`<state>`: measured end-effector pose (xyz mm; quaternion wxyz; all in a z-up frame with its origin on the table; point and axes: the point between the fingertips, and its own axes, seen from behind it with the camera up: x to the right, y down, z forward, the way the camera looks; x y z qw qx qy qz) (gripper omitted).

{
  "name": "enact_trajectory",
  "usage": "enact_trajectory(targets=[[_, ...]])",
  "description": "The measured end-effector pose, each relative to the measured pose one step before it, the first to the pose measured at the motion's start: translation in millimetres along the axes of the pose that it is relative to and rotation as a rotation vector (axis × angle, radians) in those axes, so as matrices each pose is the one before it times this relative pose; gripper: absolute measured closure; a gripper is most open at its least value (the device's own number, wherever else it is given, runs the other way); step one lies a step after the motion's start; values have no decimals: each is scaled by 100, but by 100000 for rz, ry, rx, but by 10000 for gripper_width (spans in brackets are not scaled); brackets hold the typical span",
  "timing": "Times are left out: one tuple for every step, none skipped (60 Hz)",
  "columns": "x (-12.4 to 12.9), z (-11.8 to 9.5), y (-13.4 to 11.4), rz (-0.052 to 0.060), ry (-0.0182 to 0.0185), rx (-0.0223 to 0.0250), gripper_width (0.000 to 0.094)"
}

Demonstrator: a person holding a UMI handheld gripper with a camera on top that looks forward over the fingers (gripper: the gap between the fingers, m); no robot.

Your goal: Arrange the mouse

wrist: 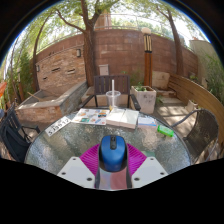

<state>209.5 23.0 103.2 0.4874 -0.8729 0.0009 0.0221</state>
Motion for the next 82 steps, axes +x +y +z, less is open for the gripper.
enact_trajectory(targets=[[530,322,1284,-810,233,-2360,583],[427,283,1149,-849,148,-2126,582],[419,233,1017,-921,196,-1765,581],[491,472,1454,-814,293,-1276,580],[296,277,869,-814,236,-1189,579],[254,259,840,-585,196,-1197,577],[232,258,778,-285,188,-1078,575],[128,193,739,-2,214,-1015,570],[203,309,818,448,-18,-647,550],[132,229,488,567,-53,-483,533],[80,202,510,671,-169,-749,511],[36,206,565,505,-426,-1172,491],[-149,26,339,463,-431,-1609,469],[-86,135,854,477,-668,-1196,447],[11,8,337,487,-468,-870,418],[68,-88,29,411,-87,-57,387],[212,-204,-79,398,621,406,346],[118,-306,-176,195,341,616,289],[-99,-344,-526,44,232,378,213],[57,-447,-376,4,303,1087,127],[63,-497,-360,-91,351,1032,64],[-114,-582,-310,-349,454,825,87],[-8,-563,-380,-80,212,1011,102],[-11,-626,-352,-76,255,914,104],[15,-630,-339,-128,288,874,98],[-37,-693,-323,-9,331,825,89],[-9,-589,-531,-58,320,523,81],[-173,-669,-108,246,251,878,83],[-108,-740,-220,108,241,802,86],[-184,-795,-169,46,197,730,88],[-151,-818,-181,-20,383,758,87],[361,-1054,-1064,-135,370,231,88],[-84,-917,-174,-100,450,692,87],[-77,-881,-343,-148,453,817,87],[-96,-956,-190,-185,461,838,87],[-137,-948,-165,-116,418,753,87],[-140,-954,-141,-71,400,566,85],[-109,-981,-132,57,414,513,86],[51,-1236,-404,154,400,223,87],[-89,-1055,-59,183,516,212,86],[-91,-1057,-39,149,524,181,84],[-131,-1073,-56,95,436,352,84],[-100,-1050,-83,65,446,584,84],[41,-1197,-58,-105,500,543,83],[-36,-1044,4,-171,609,374,82],[-79,-1016,49,-362,524,126,80],[-120,-999,85,-496,330,-36,80],[-113,-985,138,-466,220,-27,82],[24,-1083,264,-281,282,130,81],[-1,-983,47,-190,384,-141,81],[-76,-882,122,-103,147,-68,86],[-121,-829,125,-8,-21,-3,86],[-109,-787,94,28,2,53,83],[-102,-748,148,112,109,-7,84],[-77,-693,146,44,218,-86,82],[-103,-840,456,-145,261,146,83],[94,-715,52,-209,71,61,83],[-26,-525,76,-204,128,179,84],[-10,-497,113,-201,267,108,82],[17,-469,125,-208,323,9,86],[23,-449,168,-233,268,-42,87],[-105,-587,278,-228,199,63,86],[-10,-366,102,-134,95,38,86],[23,-342,105,-59,76,17,85],[19,-307,77,-11,28,14,85],[20,-283,54,-53,-25,17,84],[-53,-447,147,11,-55,74,83],[-22,-222,16,21,-85,19,84],[0,-184,19,69,-162,38,84],[-14,-171,23,35,-140,11,84],[-22,-159,47,-196,-8,-59,83],[-4,-172,31,-365,175,-48,81],[-88,-259,157,-493,328,216,81],[49,-44,56,-446,308,112,80],[50,-77,38,-129,60,11,81],[26,-64,46,183,8,-133,82],[14,-45,35,270,127,-185,82],[5,-4,15,298,71,-157,81],[-39,-4,-32,321,-92,-38,81],[-256,-18,132,361,-152,149,81],[44,28,-192,68,-335,93,81],[-57,3,-109,-72,-262,100,80]])
